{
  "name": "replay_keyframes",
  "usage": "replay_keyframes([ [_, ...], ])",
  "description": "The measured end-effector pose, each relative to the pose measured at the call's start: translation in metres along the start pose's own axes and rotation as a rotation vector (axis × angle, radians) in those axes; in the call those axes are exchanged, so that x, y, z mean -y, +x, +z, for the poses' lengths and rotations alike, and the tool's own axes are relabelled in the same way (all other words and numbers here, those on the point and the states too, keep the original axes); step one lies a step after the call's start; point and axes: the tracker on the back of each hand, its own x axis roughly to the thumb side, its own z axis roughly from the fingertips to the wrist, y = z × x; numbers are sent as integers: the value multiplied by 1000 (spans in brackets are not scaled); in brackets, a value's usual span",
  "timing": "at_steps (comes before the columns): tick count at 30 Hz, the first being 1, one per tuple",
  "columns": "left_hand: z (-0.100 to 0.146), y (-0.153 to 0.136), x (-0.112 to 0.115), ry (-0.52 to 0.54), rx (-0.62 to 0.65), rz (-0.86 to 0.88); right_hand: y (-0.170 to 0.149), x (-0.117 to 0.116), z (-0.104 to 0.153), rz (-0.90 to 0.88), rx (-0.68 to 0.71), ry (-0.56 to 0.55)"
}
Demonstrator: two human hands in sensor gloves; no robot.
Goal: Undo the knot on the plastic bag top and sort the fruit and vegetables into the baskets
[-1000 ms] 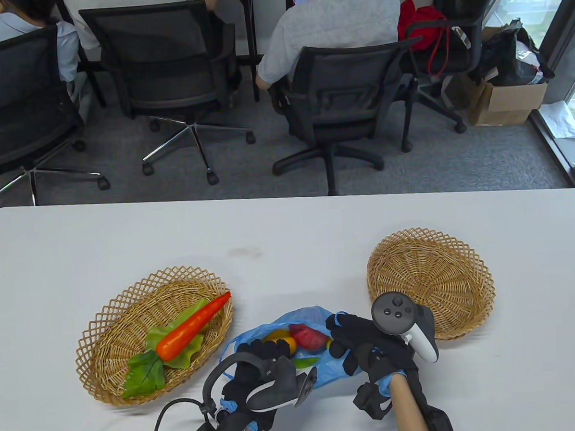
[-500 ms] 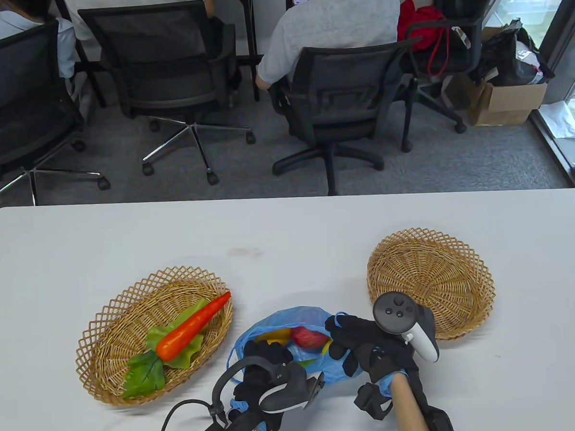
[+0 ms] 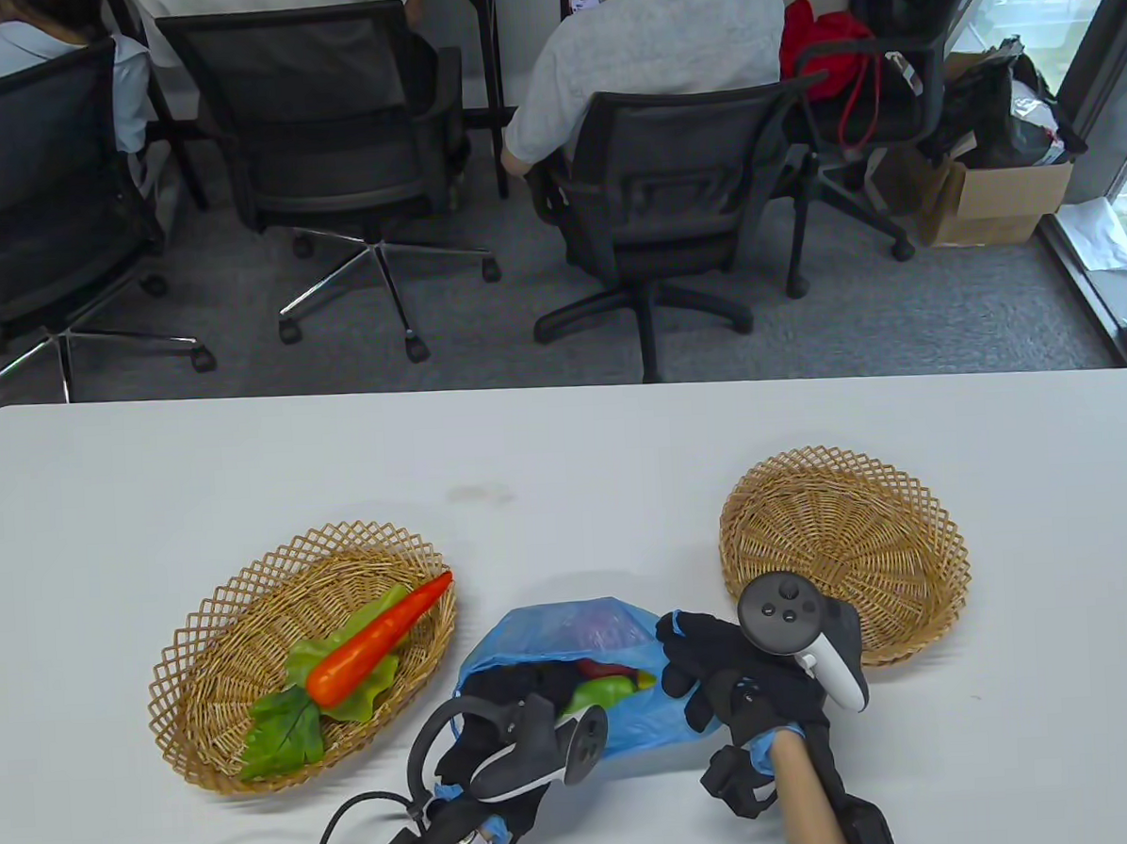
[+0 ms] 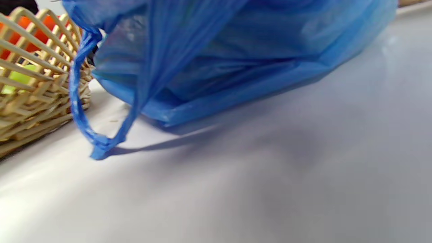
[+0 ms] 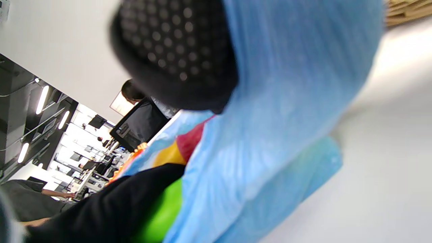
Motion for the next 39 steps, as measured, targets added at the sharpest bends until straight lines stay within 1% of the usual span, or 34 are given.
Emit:
replay_keyframes([
  [4, 2, -6, -3, 56, -30, 69, 0, 1, 0, 43, -12, -54],
  [8, 3, -10, -7, 108, -67, 119, -3, 1, 0, 51, -25, -60],
  [11, 6, -11, -9, 170, -105, 128, -5, 2, 0, 45, -30, -64],
  [14, 8, -9, -11, 201, -125, 95, -4, 2, 1, 62, -26, -76],
  [15, 9, -9, -12, 234, -145, 81, -3, 1, 1, 74, -24, -87],
  [18, 11, -9, -14, 299, -148, 98, -1, 1, 2, 91, -20, -112],
  [20, 11, -10, -15, 306, -142, 104, 0, 1, 3, 95, -19, -134],
  [23, 12, -11, -16, 311, -178, 112, 1, 2, 3, 83, -12, -172],
  [25, 14, -9, -19, 339, -186, 66, 3, 1, 4, 110, -10, -215],
  [26, 15, -7, -20, 364, -182, 46, 4, 1, 5, 137, -11, -235],
  [28, 15, -6, -20, 361, -176, 40, 7, 0, 6, 184, -8, -261],
  [30, 15, -6, -20, 368, -183, 46, 11, -2, 7, 232, 13, -256],
  [31, 16, -5, -20, 377, -190, 28, 14, -4, 6, 264, 22, -233],
  [32, 16, -5, -20, 390, -184, 19, 17, -6, 6, 311, 18, -221],
  [34, 17, -5, -21, 401, -188, 25, 23, -9, 5, 416, 7, -243],
  [36, 18, -8, -22, 417, -180, 68, 25, -12, 4, 519, -16, -263],
  [37, 17, -8, -22, 411, -183, 91, 24, -12, 3, 519, -14, -267],
  [39, 17, -10, -22, 407, -187, 104, 22, -12, 3, 432, 2, -292],
])
